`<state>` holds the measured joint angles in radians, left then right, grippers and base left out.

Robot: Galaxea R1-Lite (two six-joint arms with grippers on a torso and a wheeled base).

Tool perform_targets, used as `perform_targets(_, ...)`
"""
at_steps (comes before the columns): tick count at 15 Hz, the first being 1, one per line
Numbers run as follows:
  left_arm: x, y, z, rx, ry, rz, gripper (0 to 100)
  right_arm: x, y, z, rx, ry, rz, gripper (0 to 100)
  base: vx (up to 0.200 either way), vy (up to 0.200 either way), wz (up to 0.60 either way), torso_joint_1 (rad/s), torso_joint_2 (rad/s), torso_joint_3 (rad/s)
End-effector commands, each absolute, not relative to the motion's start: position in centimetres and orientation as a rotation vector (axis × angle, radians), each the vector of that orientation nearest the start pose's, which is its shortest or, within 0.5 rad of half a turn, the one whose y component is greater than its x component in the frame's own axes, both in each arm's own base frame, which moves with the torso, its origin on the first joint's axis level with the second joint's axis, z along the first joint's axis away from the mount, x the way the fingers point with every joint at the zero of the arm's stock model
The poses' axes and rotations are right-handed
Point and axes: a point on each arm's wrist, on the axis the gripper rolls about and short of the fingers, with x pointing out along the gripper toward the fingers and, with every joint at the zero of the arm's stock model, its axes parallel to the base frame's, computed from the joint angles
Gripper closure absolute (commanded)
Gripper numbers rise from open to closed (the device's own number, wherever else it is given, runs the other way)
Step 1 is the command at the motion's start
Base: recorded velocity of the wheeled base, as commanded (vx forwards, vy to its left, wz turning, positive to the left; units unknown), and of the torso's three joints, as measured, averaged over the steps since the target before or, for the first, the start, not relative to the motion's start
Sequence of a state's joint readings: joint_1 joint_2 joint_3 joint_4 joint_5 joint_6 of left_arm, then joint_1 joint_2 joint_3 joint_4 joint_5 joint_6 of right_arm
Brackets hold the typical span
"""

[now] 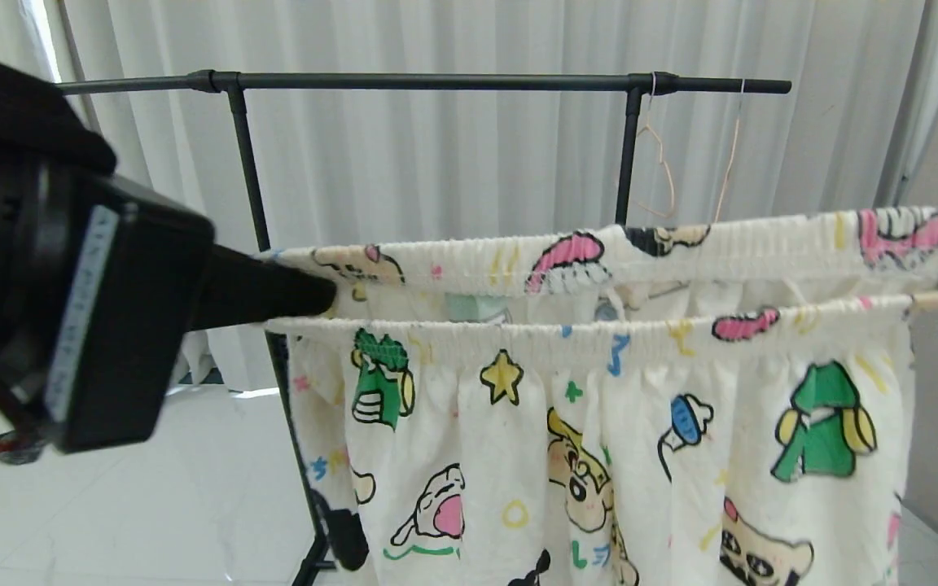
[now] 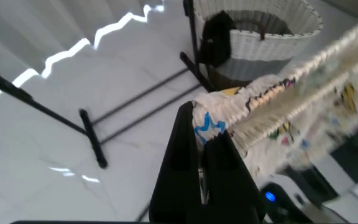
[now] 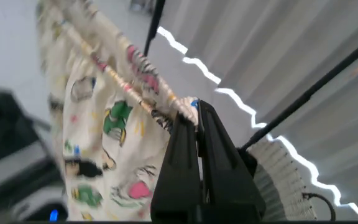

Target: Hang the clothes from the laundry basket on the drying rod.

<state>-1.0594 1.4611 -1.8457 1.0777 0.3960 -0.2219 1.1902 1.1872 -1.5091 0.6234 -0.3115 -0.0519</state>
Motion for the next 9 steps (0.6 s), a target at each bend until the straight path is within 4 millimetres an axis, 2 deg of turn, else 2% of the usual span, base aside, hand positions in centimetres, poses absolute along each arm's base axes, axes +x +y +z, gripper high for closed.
perform_targets(1,7.1,-13.2,38.1,0.172,0.605,-0.612,100,7.7,13.7,37.8,-0.212,0.166,0.79,100,0.0,0.0,0.0,0.0,0.0,0.0)
perform_targets(4,4.4,-13.0,38.3,0.052,0.667,-0.712,100,9.5,17.3,38.0,-0.154,0.09,0.8,100,0.0,0.0,0.0,0.0,0.0,0.0)
perform_targets(5,2.8,-13.2,38.9,-0.028,0.695,-0.805,100,10.2,19.2,38.0,-0.127,0.054,0.809,100,0.0,0.0,0.0,0.0,0.0,0.0)
perform_targets(6,1.9,-13.1,39.3,-0.059,0.707,-0.862,100,10.5,20.1,38.1,-0.111,0.028,0.813,100,0.0,0.0,0.0,0.0,0.0,0.0)
perform_targets(9,1.5,-13.1,39.3,-0.06,0.709,-0.884,100,10.6,20.2,38.4,-0.111,0.005,0.81,100,0.0,0.0,0.0,0.0,0.0,0.0)
